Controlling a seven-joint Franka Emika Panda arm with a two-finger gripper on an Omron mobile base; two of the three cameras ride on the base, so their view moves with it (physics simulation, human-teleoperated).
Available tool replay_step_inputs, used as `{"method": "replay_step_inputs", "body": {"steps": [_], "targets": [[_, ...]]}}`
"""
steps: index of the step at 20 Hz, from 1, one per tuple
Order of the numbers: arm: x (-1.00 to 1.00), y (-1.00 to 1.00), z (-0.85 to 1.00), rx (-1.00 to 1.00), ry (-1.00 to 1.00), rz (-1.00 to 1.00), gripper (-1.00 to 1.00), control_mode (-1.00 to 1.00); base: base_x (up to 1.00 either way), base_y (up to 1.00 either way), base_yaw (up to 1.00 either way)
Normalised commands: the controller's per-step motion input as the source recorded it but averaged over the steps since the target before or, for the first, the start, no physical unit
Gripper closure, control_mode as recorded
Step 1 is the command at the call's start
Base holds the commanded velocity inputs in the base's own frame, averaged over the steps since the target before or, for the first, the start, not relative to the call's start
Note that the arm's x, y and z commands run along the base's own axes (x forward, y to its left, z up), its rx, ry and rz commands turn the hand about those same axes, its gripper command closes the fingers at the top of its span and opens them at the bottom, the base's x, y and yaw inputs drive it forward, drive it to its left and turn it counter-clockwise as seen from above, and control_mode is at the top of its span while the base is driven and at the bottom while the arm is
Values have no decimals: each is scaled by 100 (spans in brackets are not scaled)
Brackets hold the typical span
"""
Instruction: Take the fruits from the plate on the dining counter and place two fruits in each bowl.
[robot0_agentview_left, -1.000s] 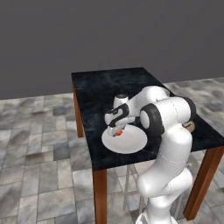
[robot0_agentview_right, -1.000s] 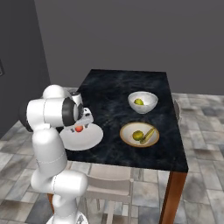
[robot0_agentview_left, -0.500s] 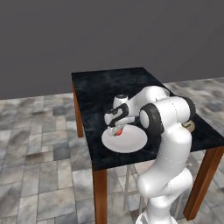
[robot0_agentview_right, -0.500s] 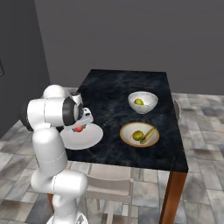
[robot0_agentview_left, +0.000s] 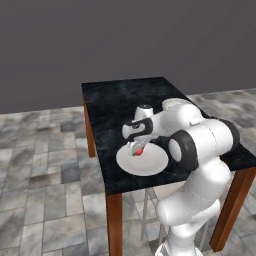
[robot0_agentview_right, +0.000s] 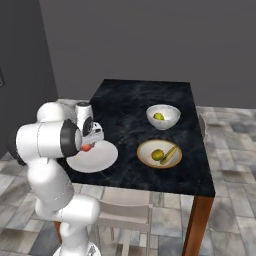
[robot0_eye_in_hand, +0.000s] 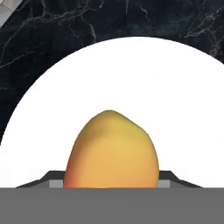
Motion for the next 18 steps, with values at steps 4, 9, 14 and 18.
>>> {"method": "replay_step_inputs", "body": {"steps": [4,9,14,18], "targets": [[-100,-26,78,17,-12,0,100,-100,0,0,0],[-100,-15,79,9,-7,0,100,-100,0,0,0],[-100,-22,100,0,2,0,100,-100,0,0,0],[-93,-13,77,-6,3,-14,100,-100,0,0,0]]}}
